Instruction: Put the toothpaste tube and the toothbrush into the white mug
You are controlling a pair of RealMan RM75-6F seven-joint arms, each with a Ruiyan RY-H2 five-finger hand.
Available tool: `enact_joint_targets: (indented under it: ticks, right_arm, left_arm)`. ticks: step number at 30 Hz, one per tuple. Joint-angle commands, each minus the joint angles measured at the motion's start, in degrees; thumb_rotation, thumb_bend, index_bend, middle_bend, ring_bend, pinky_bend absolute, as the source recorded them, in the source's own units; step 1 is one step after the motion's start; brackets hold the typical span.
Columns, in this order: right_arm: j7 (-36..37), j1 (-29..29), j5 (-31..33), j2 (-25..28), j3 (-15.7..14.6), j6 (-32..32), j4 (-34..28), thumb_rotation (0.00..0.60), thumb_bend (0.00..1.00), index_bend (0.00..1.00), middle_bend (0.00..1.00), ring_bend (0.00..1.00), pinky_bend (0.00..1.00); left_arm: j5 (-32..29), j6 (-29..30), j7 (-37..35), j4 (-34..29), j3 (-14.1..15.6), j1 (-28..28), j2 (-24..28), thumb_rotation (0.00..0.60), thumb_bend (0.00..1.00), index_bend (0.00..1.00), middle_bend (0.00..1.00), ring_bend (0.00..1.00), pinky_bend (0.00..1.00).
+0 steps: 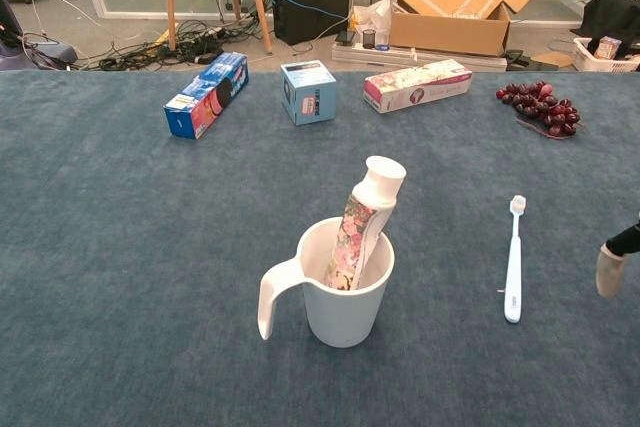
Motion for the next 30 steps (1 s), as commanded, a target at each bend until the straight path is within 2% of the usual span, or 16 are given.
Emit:
enact_joint_targets:
  ticks: [1,9,19,30]
  right_arm:
    - [1.59,1.42,2.09,-0.45,-0.71,-2.56,1.47,0.600,0.63,0.25,1.00,0.95,1.00]
    - [5.64,2.64,3.85,-3.82,-0.91,-5.40,5.99,0.600,0.63,0.19,1.00,0.95,1.00]
    - [10.36,2.51,0.14,-6.88,0.42,-6.72,7.81,0.600,0.63,0.18,1.00,0.95,1.00]
    - [13.25,2.83,-2.12,-8.05,0.37,-6.85,8.80,0.600,0.63,0.18,1.00,0.95,1.00]
  left_arm:
    - [0.04,0.02,-0.01,-0.02,0.01,0.00,0.01,0.600,0.25,0.51,0.40,0.31,0.33]
    - [-0.08,0.09,-0.24,-0.13,-0.05,0.05,0.14,0.600,0.25,0.51,0.40,0.31,0.33]
    - [0.20,0.60,-0.73,-0.36,-0.06,0.26,0.43,0.600,0.25,0.51,0.40,0.31,0.33]
    - [0.31,0.69,-0.80,-0.38,-0.04,0.30,0.48,0.600,0.25,0.51,0.40,0.31,0.33]
